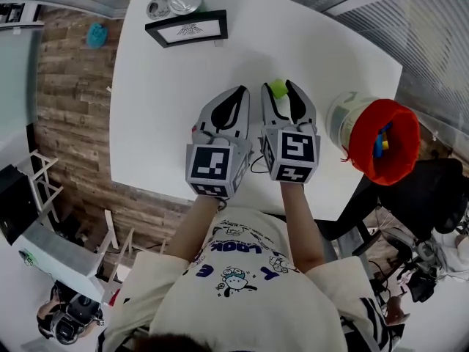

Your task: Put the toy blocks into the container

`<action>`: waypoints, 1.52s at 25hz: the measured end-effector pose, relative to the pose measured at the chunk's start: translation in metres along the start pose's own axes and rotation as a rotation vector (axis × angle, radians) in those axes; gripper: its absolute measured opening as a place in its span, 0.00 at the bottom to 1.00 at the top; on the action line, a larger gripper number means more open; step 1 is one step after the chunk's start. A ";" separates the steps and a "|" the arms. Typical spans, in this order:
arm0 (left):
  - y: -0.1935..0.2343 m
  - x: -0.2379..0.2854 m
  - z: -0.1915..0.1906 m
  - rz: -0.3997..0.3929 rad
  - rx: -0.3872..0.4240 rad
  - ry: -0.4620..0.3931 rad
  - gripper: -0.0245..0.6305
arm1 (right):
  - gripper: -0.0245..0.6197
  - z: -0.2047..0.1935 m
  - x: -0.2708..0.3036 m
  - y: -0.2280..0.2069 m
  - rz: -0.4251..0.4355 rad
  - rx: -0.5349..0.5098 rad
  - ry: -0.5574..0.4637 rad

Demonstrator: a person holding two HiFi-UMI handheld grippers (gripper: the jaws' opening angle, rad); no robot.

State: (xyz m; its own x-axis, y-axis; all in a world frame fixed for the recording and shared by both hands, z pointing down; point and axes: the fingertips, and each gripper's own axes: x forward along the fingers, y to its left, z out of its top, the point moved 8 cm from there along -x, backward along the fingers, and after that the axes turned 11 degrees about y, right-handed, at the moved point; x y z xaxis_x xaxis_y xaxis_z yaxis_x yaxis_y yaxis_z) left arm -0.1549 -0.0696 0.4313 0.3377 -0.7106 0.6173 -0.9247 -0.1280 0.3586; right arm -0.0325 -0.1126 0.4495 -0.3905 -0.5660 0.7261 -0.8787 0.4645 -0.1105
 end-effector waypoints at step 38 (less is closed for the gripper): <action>-0.173 -0.043 0.020 -0.142 0.249 -0.156 0.08 | 0.32 0.018 -0.194 -0.075 -0.103 0.095 -0.357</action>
State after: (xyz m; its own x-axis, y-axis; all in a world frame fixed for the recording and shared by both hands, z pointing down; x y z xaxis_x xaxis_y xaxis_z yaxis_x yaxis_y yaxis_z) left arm -0.0131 -0.0311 0.3290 0.4532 -0.7683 0.4520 -0.8913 -0.3853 0.2389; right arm 0.1044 -0.0502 0.3047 -0.3548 -0.8159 0.4565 -0.9335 0.3366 -0.1238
